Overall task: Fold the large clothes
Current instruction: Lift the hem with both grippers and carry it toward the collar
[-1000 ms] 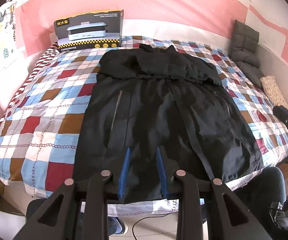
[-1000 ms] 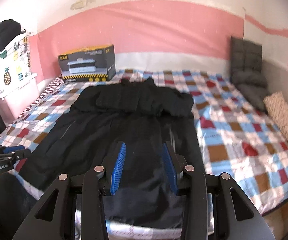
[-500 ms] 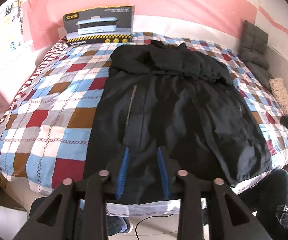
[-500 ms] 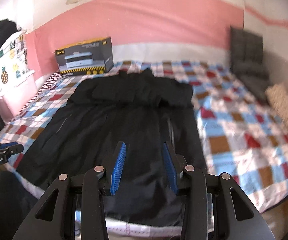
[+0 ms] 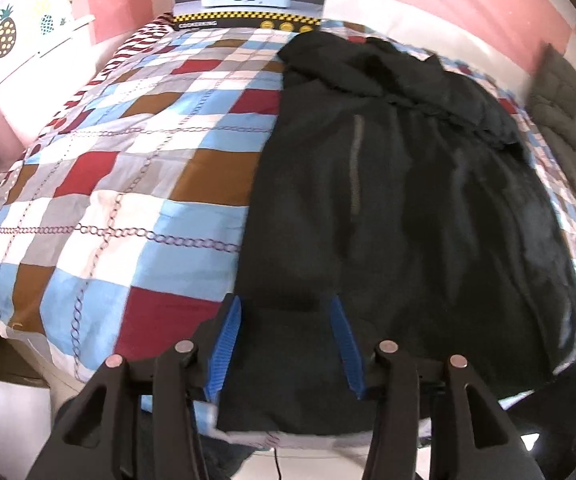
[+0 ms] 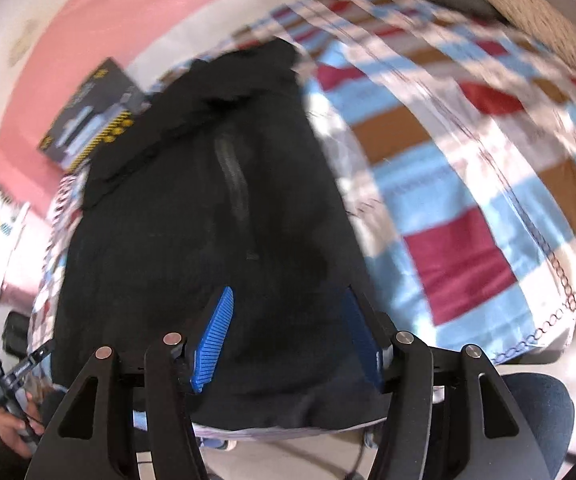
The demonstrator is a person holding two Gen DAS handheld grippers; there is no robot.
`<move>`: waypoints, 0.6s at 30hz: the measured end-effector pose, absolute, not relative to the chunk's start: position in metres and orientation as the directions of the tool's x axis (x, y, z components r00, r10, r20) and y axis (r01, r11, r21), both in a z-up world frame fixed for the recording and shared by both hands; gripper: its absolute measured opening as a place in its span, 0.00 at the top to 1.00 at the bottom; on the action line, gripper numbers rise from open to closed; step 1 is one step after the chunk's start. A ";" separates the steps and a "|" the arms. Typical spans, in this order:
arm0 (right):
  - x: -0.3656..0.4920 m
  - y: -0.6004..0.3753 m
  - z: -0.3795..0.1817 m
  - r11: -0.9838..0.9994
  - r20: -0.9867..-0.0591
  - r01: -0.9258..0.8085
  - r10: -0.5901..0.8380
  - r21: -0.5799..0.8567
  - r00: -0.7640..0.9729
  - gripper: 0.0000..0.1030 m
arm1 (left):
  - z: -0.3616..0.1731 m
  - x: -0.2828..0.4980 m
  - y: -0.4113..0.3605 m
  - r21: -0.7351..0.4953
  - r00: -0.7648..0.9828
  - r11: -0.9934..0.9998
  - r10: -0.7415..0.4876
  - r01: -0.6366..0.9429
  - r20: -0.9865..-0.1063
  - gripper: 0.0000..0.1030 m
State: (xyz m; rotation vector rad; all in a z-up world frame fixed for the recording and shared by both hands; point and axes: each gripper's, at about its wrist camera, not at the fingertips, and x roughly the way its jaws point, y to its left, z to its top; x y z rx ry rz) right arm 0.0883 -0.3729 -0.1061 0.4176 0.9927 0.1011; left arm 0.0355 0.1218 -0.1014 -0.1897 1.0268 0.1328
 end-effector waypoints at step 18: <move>0.095 -0.393 -0.144 0.818 -0.783 0.121 0.478 0.562 0.398 0.40 | -0.131 0.035 0.134 -0.300 0.474 0.939 -0.190 -0.168 -0.860 0.41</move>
